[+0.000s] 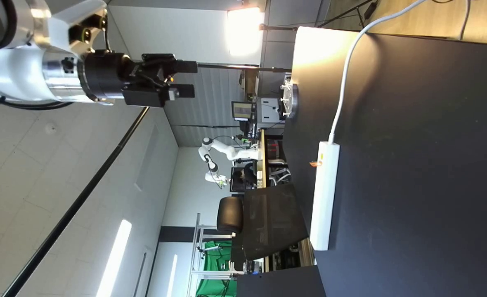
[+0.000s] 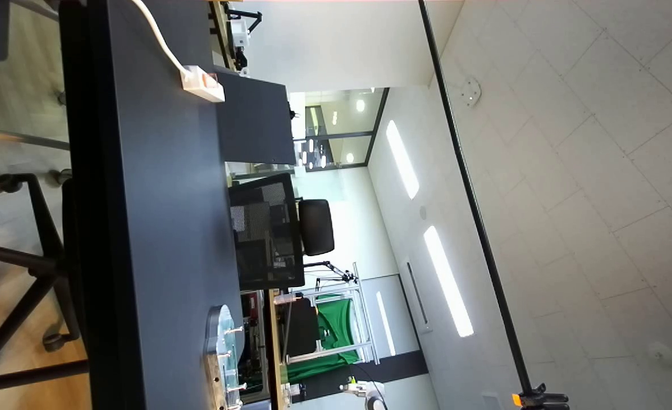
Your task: Turn on the main adapter switch
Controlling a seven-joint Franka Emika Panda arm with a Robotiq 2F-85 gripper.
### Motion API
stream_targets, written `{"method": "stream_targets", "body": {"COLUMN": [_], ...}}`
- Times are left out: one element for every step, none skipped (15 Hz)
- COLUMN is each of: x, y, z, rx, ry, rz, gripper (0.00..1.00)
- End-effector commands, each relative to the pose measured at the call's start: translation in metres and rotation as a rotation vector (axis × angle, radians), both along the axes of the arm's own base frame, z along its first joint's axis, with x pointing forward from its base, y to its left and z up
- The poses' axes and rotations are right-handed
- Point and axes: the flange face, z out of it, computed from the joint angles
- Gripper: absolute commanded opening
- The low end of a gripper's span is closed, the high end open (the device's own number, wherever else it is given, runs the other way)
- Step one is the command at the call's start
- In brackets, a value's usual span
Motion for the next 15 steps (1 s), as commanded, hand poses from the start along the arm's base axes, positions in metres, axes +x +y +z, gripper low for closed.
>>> {"method": "stream_targets", "body": {"x": [0.043,0.056,0.071,0.085,0.097,0.110,0.121,0.133,0.143,0.153,0.161,0.167,0.147,0.155,0.160], "y": [-0.005,-0.006,-0.006,-0.007,-0.008,-0.009,-0.011,-0.014,-0.018,-0.024,-0.029,-0.036,-0.029,-0.034,-0.037], "z": [-0.045,-0.057,-0.071,-0.084,-0.098,-0.112,-0.122,-0.131,-0.138,-0.142,-0.145,-0.147,-0.150,-0.152,-0.154], "rx": [-0.052,-0.071,-0.093,-0.106,-0.116,-0.126,-0.136,-0.153,-0.176,-0.210,-0.238,-0.271,-0.217,-0.234,-0.242], "ry": [-0.031,-0.047,-0.062,-0.068,-0.065,-0.052,-0.040,-0.017,0.007,0.041,0.068,0.100,0.054,0.075,0.085], "rz": [0.208,0.266,0.325,0.385,0.445,0.504,0.561,0.615,0.665,0.707,0.750,0.786,0.727,0.752,0.763], "gripper": [1.00,1.00,1.00,1.00,1.00,1.00,1.00,1.00,1.00,1.00,1.00,1.00,1.00,1.00,1.00]}}
